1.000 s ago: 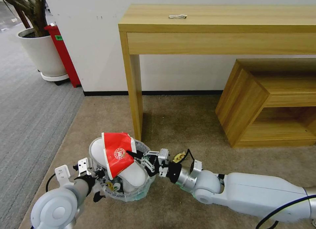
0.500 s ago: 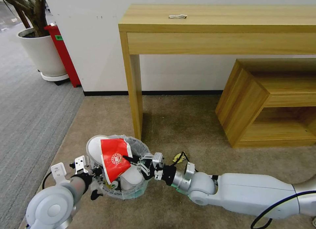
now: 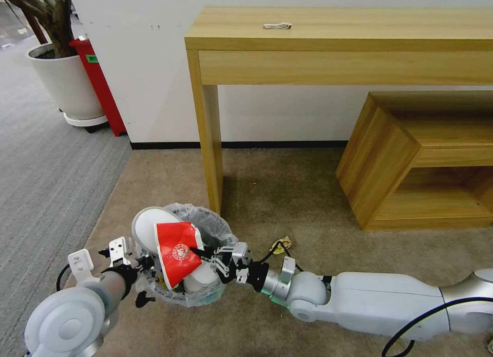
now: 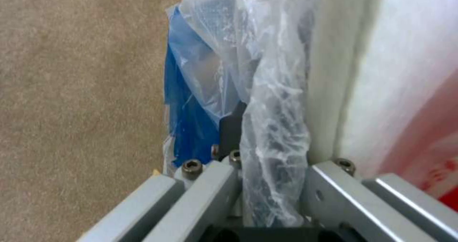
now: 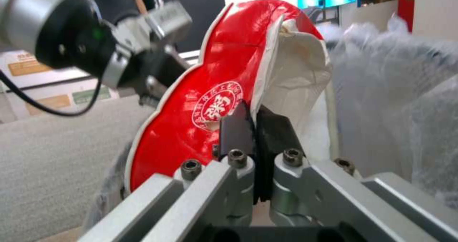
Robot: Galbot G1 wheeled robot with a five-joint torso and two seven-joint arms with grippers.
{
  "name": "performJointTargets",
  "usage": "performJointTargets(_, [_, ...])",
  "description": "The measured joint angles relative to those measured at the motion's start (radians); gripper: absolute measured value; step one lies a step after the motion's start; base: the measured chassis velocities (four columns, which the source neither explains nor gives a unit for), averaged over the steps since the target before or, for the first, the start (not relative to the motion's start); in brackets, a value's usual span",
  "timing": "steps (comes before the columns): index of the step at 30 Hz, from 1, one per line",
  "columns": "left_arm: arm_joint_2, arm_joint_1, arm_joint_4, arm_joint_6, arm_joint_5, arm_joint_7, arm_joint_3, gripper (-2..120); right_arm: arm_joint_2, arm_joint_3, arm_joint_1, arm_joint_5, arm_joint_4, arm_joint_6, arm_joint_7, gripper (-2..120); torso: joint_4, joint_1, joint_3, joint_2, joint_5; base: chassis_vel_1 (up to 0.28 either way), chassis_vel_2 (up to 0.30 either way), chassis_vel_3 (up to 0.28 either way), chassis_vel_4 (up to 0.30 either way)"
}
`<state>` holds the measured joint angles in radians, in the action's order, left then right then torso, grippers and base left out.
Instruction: Pick up the trash bin and place the garbage on the floor into it.
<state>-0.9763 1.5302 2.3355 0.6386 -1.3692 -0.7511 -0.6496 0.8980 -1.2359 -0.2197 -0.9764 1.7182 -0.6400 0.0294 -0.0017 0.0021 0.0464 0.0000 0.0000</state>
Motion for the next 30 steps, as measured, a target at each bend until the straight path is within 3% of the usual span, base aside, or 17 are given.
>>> performJointTargets(11, [-0.012,0.023,0.039,0.000,-0.001,-0.007,-0.017,0,0.023,-0.032,-0.007,0.030,-0.027,0.028,-0.067,1,0.0000,0.000,0.000,0.000,-0.0001,0.000,0.000,0.000,0.000])
performJointTargets(21, [-0.028,0.029,0.059,0.001,0.002,-0.008,-0.003,0,0.024,-0.045,-0.004,0.050,-0.045,0.058,-0.078,35,0.0000,0.000,0.000,0.000,0.0000,0.000,0.000,0.000,0.000])
performJointTargets(24, [-0.033,0.027,0.060,0.002,0.002,-0.008,0.005,0,0.027,-0.050,0.000,0.059,-0.050,0.066,-0.083,50,0.0000,0.000,0.000,0.000,0.0000,0.000,0.000,0.000,0.000])
performJointTargets(30, [-0.036,0.014,0.052,0.002,-0.009,-0.014,0.007,0,0.029,-0.054,0.005,0.068,-0.056,0.066,-0.082,67,0.0000,0.000,0.000,0.000,0.0001,0.000,0.000,0.000,0.000])
